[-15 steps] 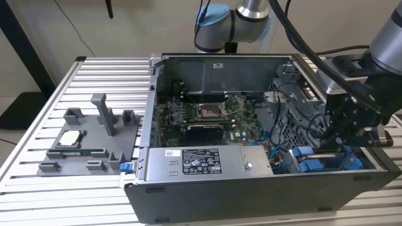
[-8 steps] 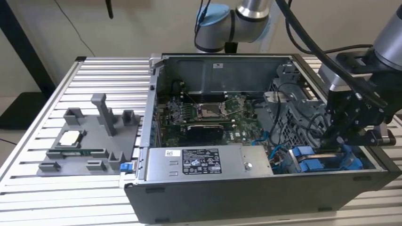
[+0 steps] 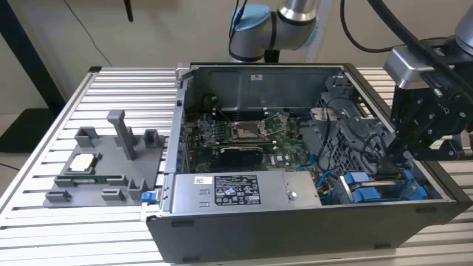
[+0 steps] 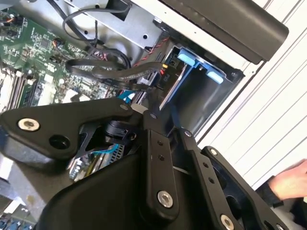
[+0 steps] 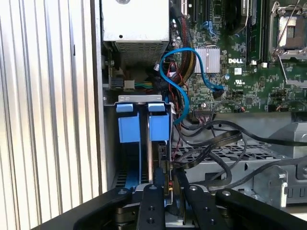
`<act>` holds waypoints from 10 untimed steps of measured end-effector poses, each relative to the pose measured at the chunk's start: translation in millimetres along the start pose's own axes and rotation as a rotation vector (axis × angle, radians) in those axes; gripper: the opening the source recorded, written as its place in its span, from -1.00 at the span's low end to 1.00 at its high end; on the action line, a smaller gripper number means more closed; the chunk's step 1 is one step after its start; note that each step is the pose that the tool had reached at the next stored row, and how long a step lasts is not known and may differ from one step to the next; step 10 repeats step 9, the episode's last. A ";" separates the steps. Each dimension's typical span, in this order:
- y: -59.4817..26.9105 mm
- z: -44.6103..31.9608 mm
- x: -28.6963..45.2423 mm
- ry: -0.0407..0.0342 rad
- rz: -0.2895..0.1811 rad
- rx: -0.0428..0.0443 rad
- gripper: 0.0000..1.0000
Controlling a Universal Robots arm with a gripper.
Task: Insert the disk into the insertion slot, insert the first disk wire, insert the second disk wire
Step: 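Insert the second disk wire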
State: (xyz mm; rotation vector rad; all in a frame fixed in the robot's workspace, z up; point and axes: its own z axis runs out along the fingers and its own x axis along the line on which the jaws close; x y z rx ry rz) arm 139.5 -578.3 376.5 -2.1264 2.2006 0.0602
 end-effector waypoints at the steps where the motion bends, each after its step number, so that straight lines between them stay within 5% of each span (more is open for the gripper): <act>1: -0.1 -2.5 -0.2 0.0001 0.000 -0.0001 -0.52; 10: -0.2 -5.5 -0.5 0.0000 0.000 -0.0002 -0.52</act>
